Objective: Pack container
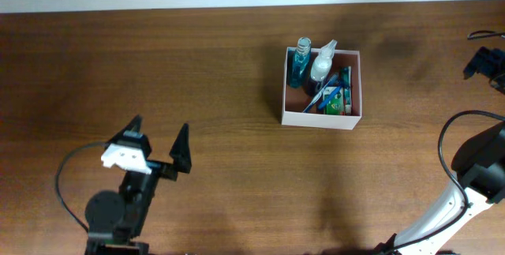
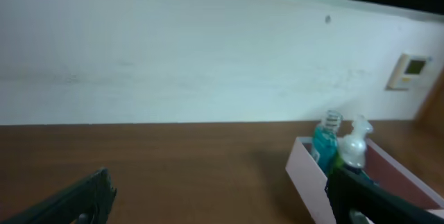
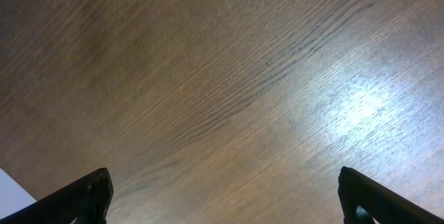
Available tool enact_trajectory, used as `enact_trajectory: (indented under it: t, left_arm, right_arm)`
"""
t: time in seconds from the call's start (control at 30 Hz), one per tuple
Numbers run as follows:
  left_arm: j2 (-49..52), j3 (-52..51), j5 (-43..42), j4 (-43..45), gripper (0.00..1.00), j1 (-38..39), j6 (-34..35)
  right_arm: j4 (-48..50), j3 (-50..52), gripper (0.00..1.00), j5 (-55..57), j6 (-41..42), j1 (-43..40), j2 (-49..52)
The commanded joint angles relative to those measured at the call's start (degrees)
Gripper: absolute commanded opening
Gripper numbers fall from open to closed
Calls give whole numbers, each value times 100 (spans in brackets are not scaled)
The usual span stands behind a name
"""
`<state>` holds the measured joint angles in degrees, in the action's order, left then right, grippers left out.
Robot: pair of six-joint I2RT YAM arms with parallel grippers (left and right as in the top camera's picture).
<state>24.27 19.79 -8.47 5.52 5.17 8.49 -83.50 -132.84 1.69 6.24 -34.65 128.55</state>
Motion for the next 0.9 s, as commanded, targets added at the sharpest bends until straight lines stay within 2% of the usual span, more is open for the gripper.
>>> enact_trajectory:
  t: [0.0, 0.2, 0.5, 0.87]
  left_arm:
    - [-466, -387, 380, 59, 99, 0, 131]
    - [-1102, -802, 380, 450, 99, -179, 133]
    - [-1856, -1309, 380, 437, 99, -240, 133]
    - [-2400, -1928, 385, 881, 100, -363, 129]
  right_arm:
    - [-2, 42, 99, 52, 48, -24, -55]
    - [0, 42, 99, 52, 48, -24, -55]
    - [0, 42, 99, 52, 48, -24, -57]
    - [-2, 42, 99, 52, 48, -24, -57]
